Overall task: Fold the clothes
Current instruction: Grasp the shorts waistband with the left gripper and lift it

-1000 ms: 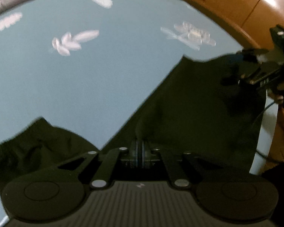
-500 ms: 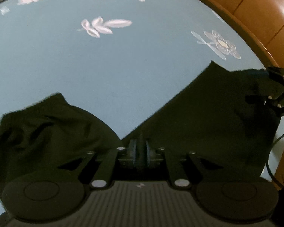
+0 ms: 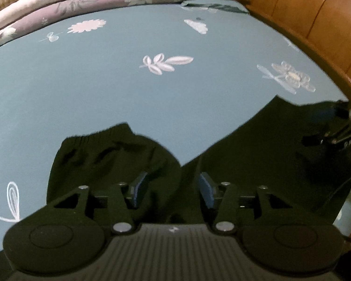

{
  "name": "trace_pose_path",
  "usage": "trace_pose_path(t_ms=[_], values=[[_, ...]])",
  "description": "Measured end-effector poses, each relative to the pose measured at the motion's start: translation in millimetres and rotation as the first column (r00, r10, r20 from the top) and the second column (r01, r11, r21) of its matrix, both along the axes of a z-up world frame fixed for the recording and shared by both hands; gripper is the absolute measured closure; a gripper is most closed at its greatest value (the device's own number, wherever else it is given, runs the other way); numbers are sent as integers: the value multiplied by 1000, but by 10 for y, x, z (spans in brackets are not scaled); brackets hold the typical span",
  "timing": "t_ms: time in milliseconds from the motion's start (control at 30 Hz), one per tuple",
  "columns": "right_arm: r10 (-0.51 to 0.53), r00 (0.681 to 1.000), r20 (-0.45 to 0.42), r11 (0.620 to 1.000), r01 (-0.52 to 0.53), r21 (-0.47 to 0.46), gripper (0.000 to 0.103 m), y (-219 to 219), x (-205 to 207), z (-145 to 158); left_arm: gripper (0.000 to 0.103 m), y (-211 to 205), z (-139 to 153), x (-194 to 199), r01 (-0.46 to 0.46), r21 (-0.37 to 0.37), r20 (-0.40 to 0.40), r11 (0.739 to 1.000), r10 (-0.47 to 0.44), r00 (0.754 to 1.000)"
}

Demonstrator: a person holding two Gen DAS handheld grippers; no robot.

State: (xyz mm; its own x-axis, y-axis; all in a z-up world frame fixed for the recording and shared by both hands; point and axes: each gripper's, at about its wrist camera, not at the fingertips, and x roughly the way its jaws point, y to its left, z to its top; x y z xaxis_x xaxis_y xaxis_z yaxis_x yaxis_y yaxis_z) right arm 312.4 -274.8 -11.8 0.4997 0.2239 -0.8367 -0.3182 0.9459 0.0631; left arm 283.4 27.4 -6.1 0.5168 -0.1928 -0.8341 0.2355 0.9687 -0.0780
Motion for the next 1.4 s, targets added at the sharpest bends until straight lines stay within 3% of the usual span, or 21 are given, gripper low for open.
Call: trace_pose_path(t_ms=[167,367,467,633,733,767,800,1100,1200,1400], values=[[23,1000,16,1000,-23,8,0,114,-33,46,48,-78,-4,-96,-3,47,30,999,1,1000],[36,999,29,999,-37,14,0,178,-69,102,46,-286,65,126,26,112,35,993,-30,999],[35,999,33,999,-35,13,0,177,-97,123,54,-338,-11,380,-4,153,-30,988,9,999],[15,999,33,999,-16,28,0,146,-100,119,56,-364,-268,580,-57,192,-115,980,81,990],[11,999,31,999,-12,49,0,130,-94,108,72,-379,-423,700,-87,218,-163,972,125,979],[12,1000,28,998,-13,54,0,127,-87,98,91,-355,-408,685,-93,210,-163,973,129,978],[12,1000,25,998,-14,58,0,128,-74,84,97,-322,-382,668,-103,207,-164,973,138,977],[56,998,34,994,-59,91,0,221,68,102,99,65,213,225,-143,156,-126,977,163,979],[74,997,33,993,-77,90,0,286,121,105,99,198,370,44,-163,175,-120,971,185,975],[121,992,32,989,-123,87,0,461,192,115,99,507,368,-249,-210,223,-152,952,247,957]])
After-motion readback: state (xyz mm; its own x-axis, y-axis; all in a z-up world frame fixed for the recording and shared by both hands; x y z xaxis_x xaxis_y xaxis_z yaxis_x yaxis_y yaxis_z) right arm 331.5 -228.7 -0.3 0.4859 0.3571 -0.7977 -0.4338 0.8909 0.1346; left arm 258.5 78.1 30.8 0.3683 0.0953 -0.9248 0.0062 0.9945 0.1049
